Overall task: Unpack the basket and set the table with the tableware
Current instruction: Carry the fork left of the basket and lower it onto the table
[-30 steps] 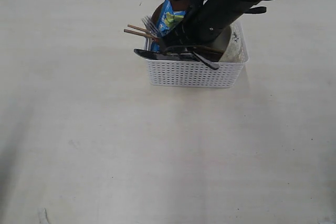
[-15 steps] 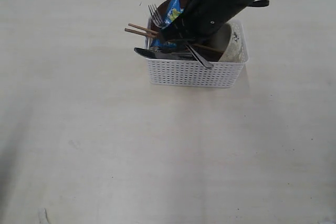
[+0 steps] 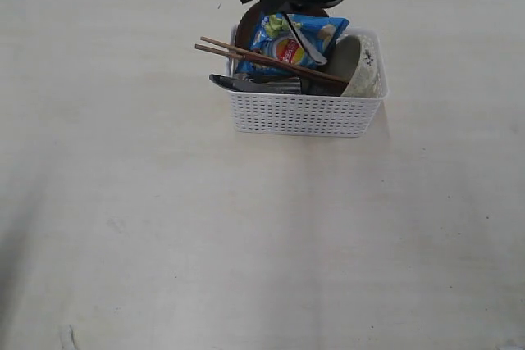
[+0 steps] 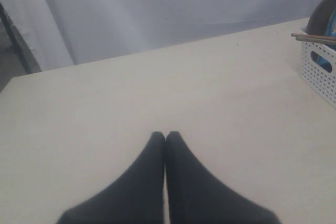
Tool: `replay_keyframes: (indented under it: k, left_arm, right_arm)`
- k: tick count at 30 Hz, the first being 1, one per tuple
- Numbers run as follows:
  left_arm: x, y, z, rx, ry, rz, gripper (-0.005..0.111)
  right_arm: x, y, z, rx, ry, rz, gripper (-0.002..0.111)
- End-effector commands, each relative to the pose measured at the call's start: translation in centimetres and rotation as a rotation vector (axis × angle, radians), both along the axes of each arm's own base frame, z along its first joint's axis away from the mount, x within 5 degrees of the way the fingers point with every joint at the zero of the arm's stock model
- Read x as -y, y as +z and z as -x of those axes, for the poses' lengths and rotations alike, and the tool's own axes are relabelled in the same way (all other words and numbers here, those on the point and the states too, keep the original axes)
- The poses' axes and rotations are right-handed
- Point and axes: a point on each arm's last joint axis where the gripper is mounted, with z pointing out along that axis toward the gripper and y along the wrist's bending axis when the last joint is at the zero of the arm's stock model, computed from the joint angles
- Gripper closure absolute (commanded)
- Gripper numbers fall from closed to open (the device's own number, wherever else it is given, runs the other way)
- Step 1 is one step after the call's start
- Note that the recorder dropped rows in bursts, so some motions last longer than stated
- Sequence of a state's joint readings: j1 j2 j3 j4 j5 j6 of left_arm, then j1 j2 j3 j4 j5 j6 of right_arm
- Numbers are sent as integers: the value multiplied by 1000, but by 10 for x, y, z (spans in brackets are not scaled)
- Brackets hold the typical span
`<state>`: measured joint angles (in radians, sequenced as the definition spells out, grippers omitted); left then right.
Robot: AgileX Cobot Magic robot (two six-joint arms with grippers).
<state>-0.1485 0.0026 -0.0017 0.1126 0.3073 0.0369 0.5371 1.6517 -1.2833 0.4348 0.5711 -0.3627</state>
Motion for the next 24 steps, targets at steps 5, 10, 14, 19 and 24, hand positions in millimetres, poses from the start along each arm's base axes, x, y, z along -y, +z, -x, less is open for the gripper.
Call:
replay_keyframes:
  k: [5, 10, 14, 19, 24]
  left_arm:
    - [0, 0, 0, 7, 5, 11, 107]
    - [0, 0, 0, 7, 5, 11, 107]
    - [0, 0, 0, 7, 5, 11, 107]
    - [0, 0, 0, 7, 5, 11, 107]
    - [0, 0, 0, 7, 5, 11, 107]
  right_arm:
    - [-21, 34, 48, -60, 85, -71, 109]
    - [-49, 11, 87, -219, 109, -65, 109]
    - [-65, -29, 116, -275, -16, -152, 109]
    - [-62, -81, 142, -233, -200, -333, 109]
    - [-56, -127, 147, -248, -373, -396, 109]
